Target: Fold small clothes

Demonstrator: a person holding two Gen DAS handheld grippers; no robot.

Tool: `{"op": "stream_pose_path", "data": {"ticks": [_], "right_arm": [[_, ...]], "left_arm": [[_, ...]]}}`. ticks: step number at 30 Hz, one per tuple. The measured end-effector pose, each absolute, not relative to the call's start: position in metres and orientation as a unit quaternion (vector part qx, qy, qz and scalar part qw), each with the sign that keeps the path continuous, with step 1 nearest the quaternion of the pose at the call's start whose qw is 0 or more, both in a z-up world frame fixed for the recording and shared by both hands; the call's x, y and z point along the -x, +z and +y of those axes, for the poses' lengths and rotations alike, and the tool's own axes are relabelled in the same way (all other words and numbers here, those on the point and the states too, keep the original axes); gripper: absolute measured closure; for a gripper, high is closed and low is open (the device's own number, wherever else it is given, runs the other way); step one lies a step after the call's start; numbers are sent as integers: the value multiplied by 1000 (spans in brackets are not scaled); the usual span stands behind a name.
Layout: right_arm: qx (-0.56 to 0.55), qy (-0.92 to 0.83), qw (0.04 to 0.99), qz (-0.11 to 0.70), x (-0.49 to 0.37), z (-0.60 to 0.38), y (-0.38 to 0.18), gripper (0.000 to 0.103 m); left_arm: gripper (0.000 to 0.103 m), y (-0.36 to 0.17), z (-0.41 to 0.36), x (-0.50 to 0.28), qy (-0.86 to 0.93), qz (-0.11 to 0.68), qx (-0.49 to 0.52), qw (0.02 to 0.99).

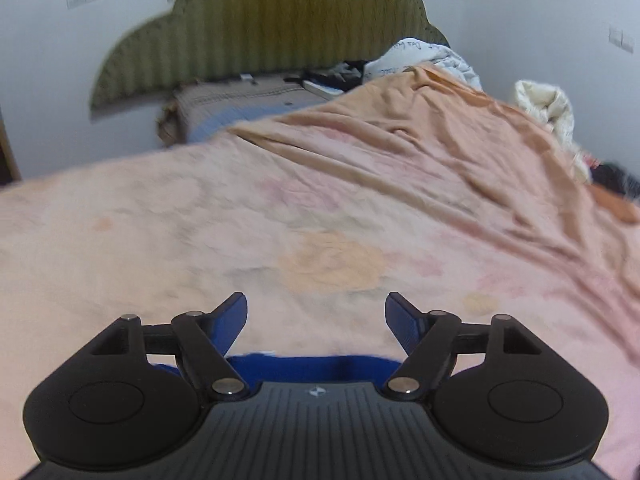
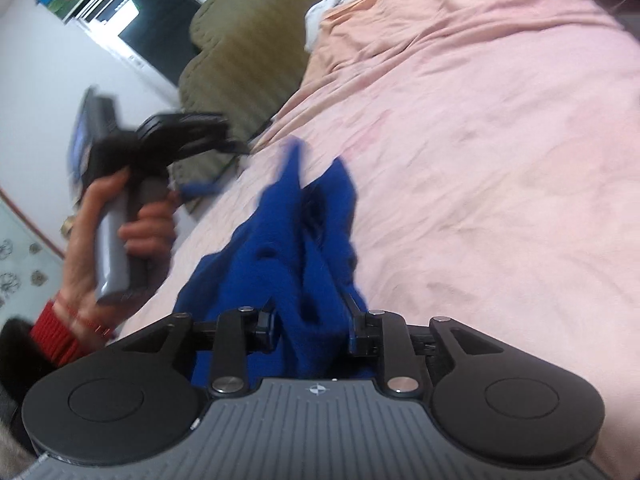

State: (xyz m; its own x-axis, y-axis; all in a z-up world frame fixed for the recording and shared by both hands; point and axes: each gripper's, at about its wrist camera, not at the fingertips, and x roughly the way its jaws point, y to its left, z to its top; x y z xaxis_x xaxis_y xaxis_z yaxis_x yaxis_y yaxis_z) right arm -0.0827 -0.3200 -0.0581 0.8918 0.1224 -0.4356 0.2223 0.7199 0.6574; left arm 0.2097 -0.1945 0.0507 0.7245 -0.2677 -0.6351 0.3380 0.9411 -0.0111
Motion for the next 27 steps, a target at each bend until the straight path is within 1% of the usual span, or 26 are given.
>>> {"op": "stream_pose_path", "data": {"ticks": [1, 2, 3, 5, 8, 11, 13, 14, 15, 17, 20, 21, 23, 25, 26, 27], "right_arm": [[-368, -39, 900, 229, 84, -320, -55, 59], [-360, -57, 903, 226, 86, -320, -52, 48], [-348, -73, 908, 220, 87, -320, -47, 45], [-319, -92, 920, 207, 87, -320, -38, 45], [-280, -61, 934, 215, 67, -319, -22, 45], [-230, -9, 940, 251, 23, -313, -14, 45], [-198, -12, 935, 295, -8, -312, -21, 45], [-177, -27, 931, 317, -20, -312, -29, 44], [-167, -45, 930, 324, -27, -315, -34, 40], [-181, -55, 933, 306, -22, -322, -26, 40], [-166, -70, 944, 277, -23, -326, -12, 36], [-174, -62, 941, 285, -32, -331, -11, 31], [-219, -12, 922, 320, -55, -345, -19, 25], [-252, 16, 902, 351, -76, -357, -32, 25], [-255, 27, 901, 349, -81, -358, -34, 24], [-256, 42, 901, 348, -87, -360, -35, 28]], "left_arm": [[27, 50, -189, -205, -157, 331, -73, 928], [27, 48, -184, -200, -151, 329, -92, 928], [27, 46, -178, -192, -146, 325, -110, 928], [27, 41, -165, -177, -139, 314, -141, 928], [27, 34, -147, -157, -130, 311, -152, 929], [27, 22, -134, -142, -140, 320, -159, 924], [27, 9, -129, -135, -129, 316, -196, 919], [27, 5, -123, -132, -118, 306, -209, 921], [27, 4, -115, -131, -115, 295, -211, 925], [25, 7, -97, -138, -122, 294, -181, 930], [24, 10, -73, -165, -142, 350, -84, 922], [24, 8, -67, -172, -151, 362, -53, 918], [24, 1, -55, -184, -166, 383, 5, 909], [24, -10, -48, -200, -179, 410, 59, 893], [24, -15, -46, -205, -187, 418, 86, 885], [25, -21, -43, -212, -200, 427, 119, 874]]}}
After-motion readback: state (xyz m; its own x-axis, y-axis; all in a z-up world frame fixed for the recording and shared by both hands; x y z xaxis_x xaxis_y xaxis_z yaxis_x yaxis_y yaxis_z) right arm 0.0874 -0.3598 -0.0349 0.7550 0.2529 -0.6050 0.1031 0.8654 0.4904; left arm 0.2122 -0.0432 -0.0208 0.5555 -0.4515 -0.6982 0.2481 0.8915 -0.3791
